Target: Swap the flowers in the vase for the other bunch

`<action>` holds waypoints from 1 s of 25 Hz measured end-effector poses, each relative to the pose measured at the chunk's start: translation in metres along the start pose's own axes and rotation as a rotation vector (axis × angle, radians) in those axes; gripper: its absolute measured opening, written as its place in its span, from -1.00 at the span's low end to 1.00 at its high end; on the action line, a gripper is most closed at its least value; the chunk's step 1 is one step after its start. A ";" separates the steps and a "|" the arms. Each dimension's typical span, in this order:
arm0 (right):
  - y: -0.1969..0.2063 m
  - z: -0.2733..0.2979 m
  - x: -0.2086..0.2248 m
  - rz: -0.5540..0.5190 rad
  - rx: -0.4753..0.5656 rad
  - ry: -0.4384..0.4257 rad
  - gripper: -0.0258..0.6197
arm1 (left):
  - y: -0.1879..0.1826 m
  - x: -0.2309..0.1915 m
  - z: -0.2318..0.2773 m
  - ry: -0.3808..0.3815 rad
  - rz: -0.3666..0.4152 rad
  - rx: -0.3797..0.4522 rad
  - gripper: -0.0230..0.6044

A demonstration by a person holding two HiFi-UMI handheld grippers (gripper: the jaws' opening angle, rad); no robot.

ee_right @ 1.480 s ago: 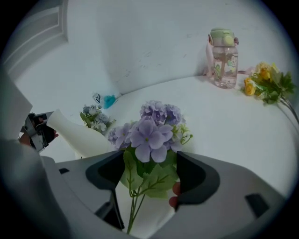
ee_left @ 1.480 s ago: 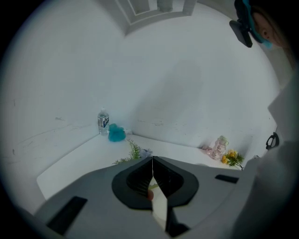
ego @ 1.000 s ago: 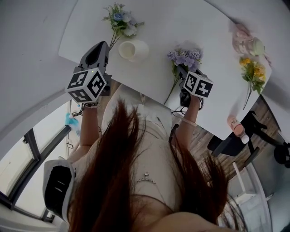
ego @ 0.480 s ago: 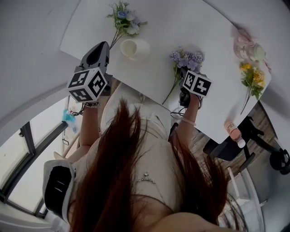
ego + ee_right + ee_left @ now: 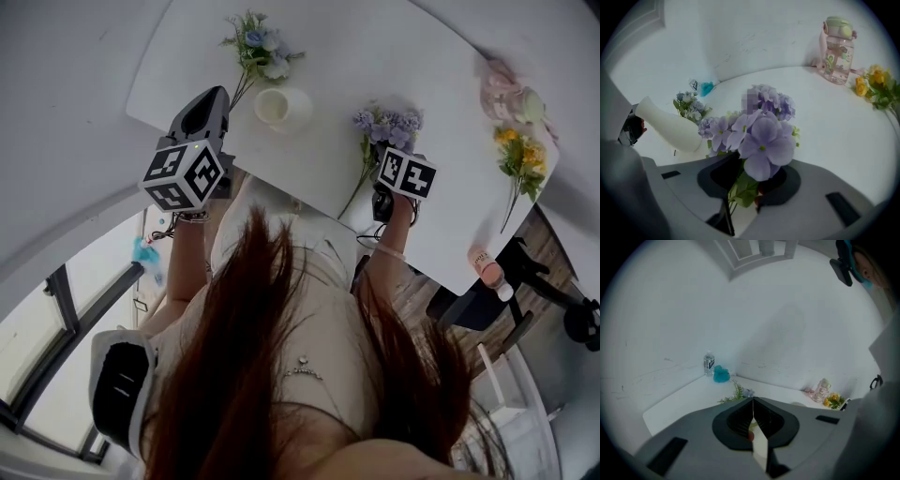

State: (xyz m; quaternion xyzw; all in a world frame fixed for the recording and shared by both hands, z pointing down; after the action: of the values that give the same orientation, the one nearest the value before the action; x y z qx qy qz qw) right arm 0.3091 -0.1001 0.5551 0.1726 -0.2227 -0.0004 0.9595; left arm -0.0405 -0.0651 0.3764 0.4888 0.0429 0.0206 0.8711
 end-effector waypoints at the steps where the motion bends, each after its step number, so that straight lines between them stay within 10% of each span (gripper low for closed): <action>1: 0.000 -0.001 -0.001 0.004 0.005 0.002 -0.51 | -0.002 -0.001 0.001 0.006 0.002 0.002 -0.91; 25: 0.002 -0.031 -0.033 0.089 0.170 0.060 -0.64 | -0.023 -0.040 0.008 0.128 0.031 0.049 -0.91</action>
State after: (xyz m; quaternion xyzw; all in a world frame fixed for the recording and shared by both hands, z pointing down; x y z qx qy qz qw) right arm 0.2929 -0.0855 0.5156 0.2435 -0.2006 0.0662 0.9466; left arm -0.0795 -0.0868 0.3626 0.5084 0.0914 0.0641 0.8538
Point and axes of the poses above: the fingertips, and each gripper's own axes: z forward along the fingers, x to its right, y out of its underside, the point moved 9 cm from there along -z, backward along the fingers, and after that the axes turned 8 degrees about z, right-handed, at the moved point
